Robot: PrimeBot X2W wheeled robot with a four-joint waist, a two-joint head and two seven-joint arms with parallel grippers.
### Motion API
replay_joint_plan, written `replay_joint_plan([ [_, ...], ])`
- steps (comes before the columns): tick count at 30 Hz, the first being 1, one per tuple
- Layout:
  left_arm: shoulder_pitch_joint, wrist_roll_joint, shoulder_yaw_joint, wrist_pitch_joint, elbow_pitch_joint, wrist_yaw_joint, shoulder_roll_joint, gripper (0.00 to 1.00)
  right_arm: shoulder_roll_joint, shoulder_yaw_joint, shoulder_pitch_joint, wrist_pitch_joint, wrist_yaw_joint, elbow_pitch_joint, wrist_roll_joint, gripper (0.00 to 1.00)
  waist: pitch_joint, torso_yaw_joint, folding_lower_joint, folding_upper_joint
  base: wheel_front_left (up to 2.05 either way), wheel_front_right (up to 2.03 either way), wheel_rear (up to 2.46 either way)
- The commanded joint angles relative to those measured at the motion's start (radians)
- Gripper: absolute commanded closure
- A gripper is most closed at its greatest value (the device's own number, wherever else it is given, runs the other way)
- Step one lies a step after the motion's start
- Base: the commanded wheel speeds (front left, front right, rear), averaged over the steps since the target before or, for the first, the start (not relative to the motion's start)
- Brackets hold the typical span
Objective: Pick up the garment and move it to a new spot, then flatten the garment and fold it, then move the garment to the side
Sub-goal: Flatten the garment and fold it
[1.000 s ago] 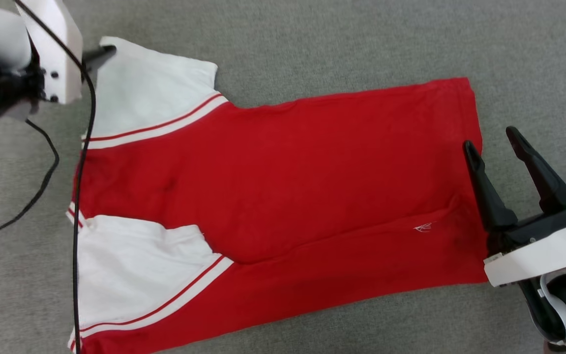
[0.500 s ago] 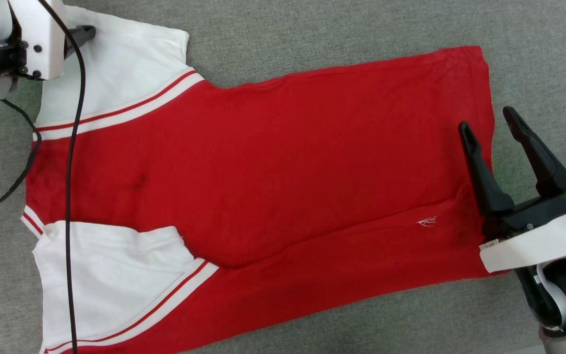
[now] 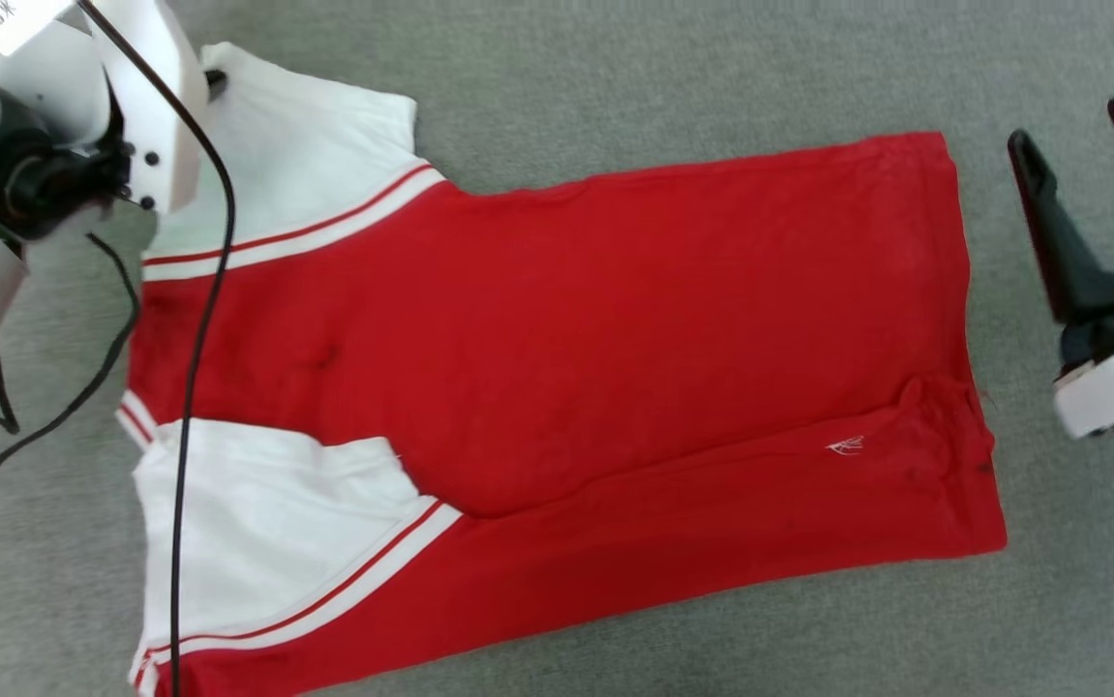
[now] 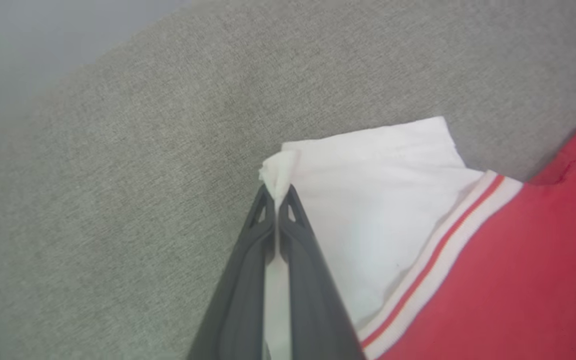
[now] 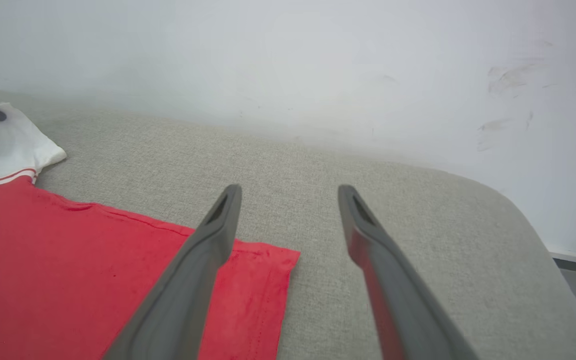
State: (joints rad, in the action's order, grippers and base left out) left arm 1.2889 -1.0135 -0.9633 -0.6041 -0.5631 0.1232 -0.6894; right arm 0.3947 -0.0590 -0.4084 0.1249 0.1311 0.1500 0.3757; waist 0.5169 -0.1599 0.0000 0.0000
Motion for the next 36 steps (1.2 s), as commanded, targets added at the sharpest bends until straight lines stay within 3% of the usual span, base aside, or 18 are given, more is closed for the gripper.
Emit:
replay_joint_plan([
  [1, -0.017, 0.009, -0.003, 0.006, 0.005, 0.003, -0.004, 1.0, 0.009, -0.003, -0.012, 0.007, -0.001, -0.003, 0.004, 0.0, -0.02, 0.019, 0.0, 0.0, 0.0, 0.0, 0.0],
  [2, -0.032, 0.019, -0.011, 0.053, 0.044, 0.005, -0.011, 1.0, 0.088, -0.022, -0.072, 0.121, -0.001, -0.023, 0.044, 0.0, -0.04, 0.042, 0.0, 0.0, 0.0, 0.0, 0.0],
  [8, -0.06, 0.039, -0.026, 0.122, 0.118, 0.004, -0.011, 1.0, 0.234, -0.113, -0.19, 0.407, -0.001, -0.111, 0.186, 0.0, -0.056, 0.088, 0.0, 0.0, 0.0, 0.0, 0.0],
  [12, -0.069, 0.058, -0.032, 0.156, 0.164, 0.003, -0.006, 1.0, 0.3, -0.202, -0.263, 0.59, -0.001, -0.163, 0.267, 0.0, -0.053, 0.116, 0.0, 0.0, 0.0, 0.0, 0.0],
  [16, -0.068, 0.071, -0.036, 0.174, 0.205, 0.0, -0.002, 1.0, 0.338, -0.279, -0.335, 0.708, -0.001, -0.223, 0.292, 0.0, -0.039, 0.14, 0.0, 0.0, 0.0, 0.0, 0.0],
  [21, -0.049, 0.089, -0.04, 0.188, 0.246, -0.007, 0.005, 1.0, 0.336, -0.331, -0.423, 0.774, -0.001, -0.327, 0.291, 0.0, -0.015, 0.168, 0.0, 0.0, 0.0, 0.0, 0.0],
  [26, -0.034, 0.101, -0.041, 0.198, 0.271, -0.009, 0.013, 1.0, 0.306, -0.374, -0.478, 0.771, -0.001, -0.431, 0.279, 0.0, 0.01, 0.188, 0.0, 0.0, 0.0, 0.0, 0.0],
  [36, -0.032, 0.107, -0.045, 0.229, 0.265, -0.004, 0.019, 1.0, 0.267, -0.535, -0.425, 0.743, 0.001, -0.593, 0.294, 0.0, 0.027, 0.204, 0.0, 0.0, 0.0, 0.0, 0.0],
])
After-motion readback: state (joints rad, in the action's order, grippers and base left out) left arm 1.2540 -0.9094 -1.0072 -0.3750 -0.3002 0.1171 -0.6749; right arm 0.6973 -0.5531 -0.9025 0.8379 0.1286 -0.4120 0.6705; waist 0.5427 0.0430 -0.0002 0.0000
